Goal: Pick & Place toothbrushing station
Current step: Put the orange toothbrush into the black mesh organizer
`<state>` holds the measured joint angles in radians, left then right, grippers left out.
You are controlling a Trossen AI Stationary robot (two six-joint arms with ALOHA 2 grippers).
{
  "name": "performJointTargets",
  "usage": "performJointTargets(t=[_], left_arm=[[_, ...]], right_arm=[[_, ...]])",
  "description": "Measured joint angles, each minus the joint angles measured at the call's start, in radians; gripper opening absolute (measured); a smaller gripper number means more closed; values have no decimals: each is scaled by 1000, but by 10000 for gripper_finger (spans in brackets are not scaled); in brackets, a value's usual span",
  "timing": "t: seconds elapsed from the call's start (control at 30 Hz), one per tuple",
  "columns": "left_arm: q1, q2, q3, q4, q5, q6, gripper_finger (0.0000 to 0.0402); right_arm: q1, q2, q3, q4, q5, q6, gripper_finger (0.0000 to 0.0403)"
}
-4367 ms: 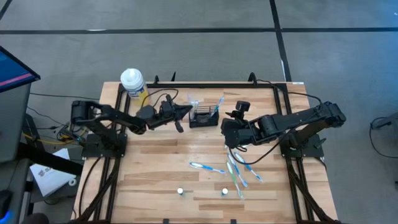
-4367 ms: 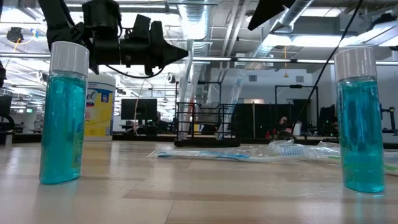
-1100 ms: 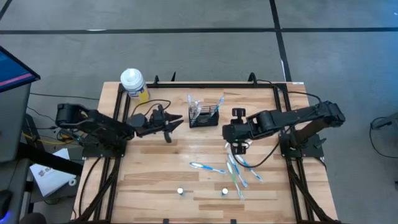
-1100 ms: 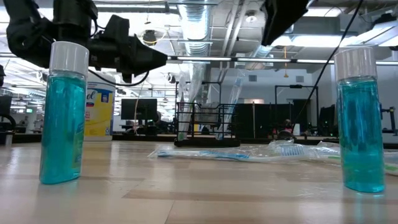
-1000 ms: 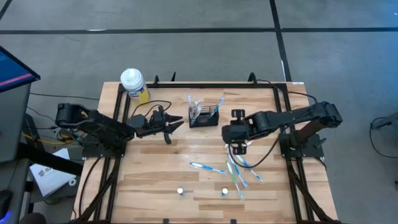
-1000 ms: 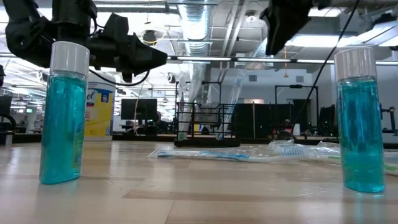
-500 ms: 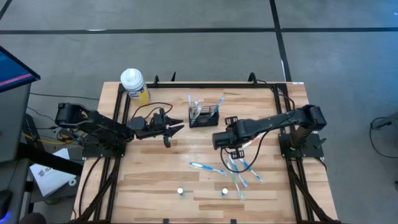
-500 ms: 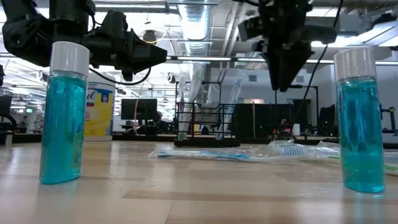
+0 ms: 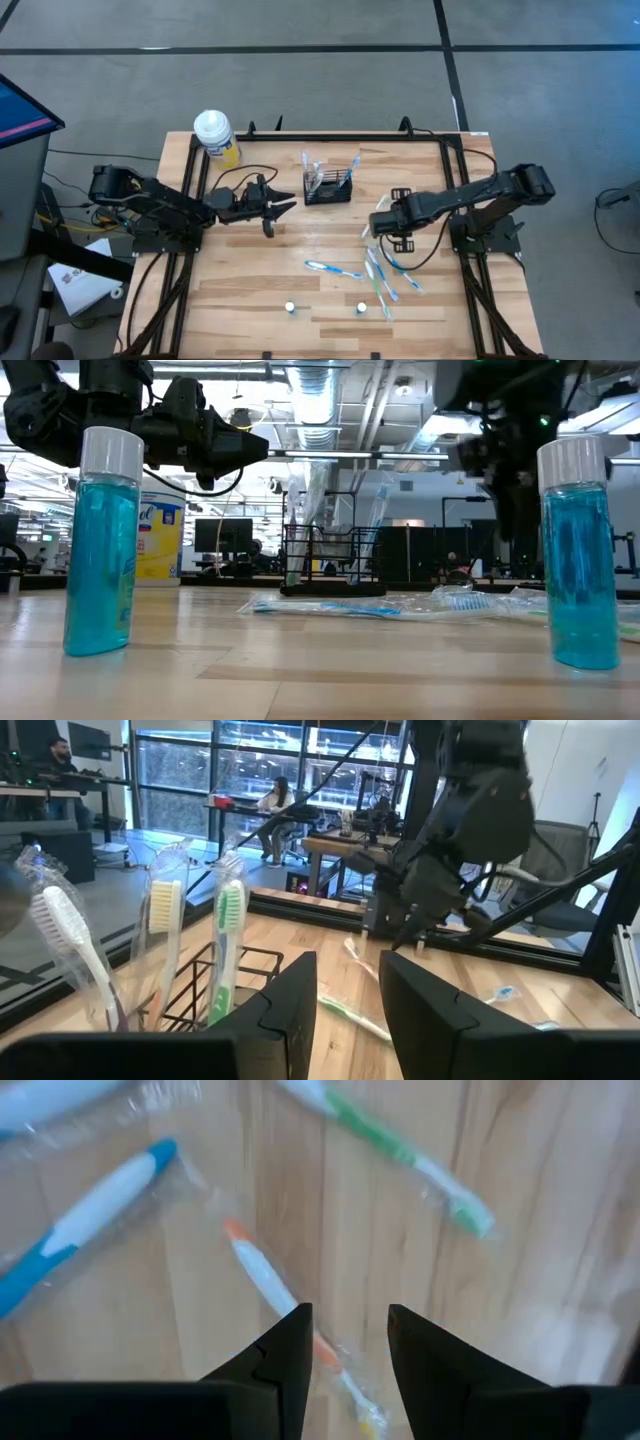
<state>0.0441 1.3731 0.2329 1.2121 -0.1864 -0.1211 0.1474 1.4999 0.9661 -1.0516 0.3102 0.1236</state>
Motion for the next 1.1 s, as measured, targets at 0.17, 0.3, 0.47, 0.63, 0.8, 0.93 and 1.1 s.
performJointTargets(t=[0.17, 0.3, 0.47, 0.63, 0.8, 0.93, 1.1], left_arm=[[0, 0, 0, 0, -1, 0, 105], [0, 0, 0, 0, -1, 0, 104], [0, 0, 0, 0, -2, 0, 104], [0, 0, 0, 0, -2, 0, 104], [0, 0, 0, 0, -5, 0, 104], [0, 0, 0, 0, -5, 0, 104], [0, 0, 1, 0, -5, 0, 104]], right_arm=[[-1, -29, -108, 75, -15, 1, 122], [-15, -28, -144, 87, -76, 1, 122], [-41, -23, -181, 116, -101, 1, 122], [-60, -22, -221, 159, -103, 1, 122], [-77, -22, -234, 175, -103, -5, 122], [-91, -10, -234, 177, -104, -7, 122], [-97, -7, -234, 178, -103, -8, 120]])
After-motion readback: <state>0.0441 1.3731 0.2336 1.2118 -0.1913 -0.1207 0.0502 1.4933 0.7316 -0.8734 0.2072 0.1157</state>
